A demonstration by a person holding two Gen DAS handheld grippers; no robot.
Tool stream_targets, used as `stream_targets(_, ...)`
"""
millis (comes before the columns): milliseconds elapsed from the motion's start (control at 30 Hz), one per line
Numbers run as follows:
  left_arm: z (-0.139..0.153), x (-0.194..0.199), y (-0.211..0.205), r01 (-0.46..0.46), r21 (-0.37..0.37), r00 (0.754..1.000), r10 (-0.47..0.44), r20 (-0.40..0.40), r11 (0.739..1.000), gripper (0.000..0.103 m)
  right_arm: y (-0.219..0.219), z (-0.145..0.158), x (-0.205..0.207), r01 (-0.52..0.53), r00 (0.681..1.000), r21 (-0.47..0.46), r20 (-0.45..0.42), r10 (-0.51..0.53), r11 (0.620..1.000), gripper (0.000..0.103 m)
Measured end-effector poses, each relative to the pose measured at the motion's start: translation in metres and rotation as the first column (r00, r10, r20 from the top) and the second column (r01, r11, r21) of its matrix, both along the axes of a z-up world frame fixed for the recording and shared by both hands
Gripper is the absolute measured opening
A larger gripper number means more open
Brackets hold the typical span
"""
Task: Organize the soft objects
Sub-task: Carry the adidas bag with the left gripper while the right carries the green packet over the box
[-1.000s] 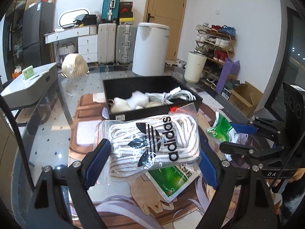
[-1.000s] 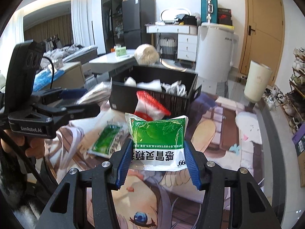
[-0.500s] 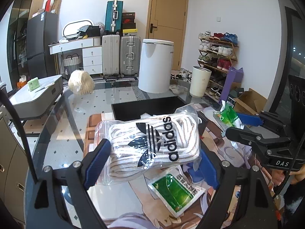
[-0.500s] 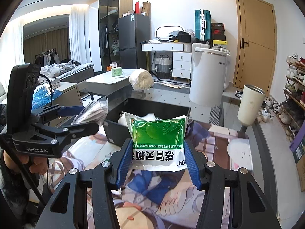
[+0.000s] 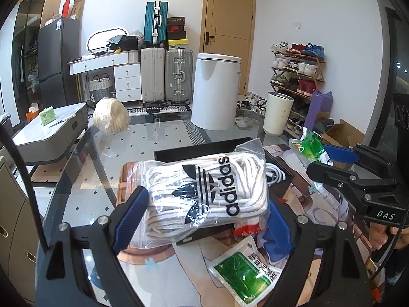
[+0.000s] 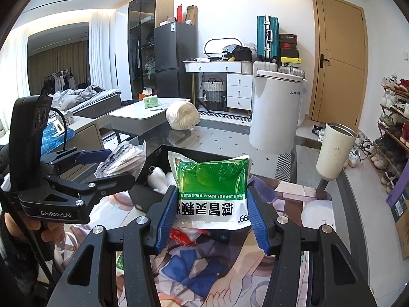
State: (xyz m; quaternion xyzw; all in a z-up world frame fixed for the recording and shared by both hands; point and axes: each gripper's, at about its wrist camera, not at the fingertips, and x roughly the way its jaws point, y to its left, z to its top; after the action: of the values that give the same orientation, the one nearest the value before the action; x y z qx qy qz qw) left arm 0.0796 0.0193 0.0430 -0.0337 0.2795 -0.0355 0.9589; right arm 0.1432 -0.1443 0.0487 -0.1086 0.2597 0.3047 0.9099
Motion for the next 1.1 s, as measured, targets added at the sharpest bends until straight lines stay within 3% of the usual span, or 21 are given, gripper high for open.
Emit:
stream_targets(500,-0.005,0.035,0.0,-0.013,0.024,1.0,0.013,-0.023,1.0,0.087,0.017,-0.003,0.017,-0.015,1.0,-0.035,0.0,0.015,0.999,0.054)
stream_targets(800,-0.012,0.058,-0.01,-0.009,0.09,0.999,0.012,-0.034,0.996,0.087,0.023,-0.006,0.029,-0.02,1.0,-0.067,-0.02,0.019,0.998,0.054)
stream_targets(1100,-0.009,0.063,-0.004,-0.013,0.059,0.999,0.015,-0.031,0.998,0.087,0.033,-0.013,0.041,-0.037,0.999,-0.107,-0.038,0.034,0.994,0.054)
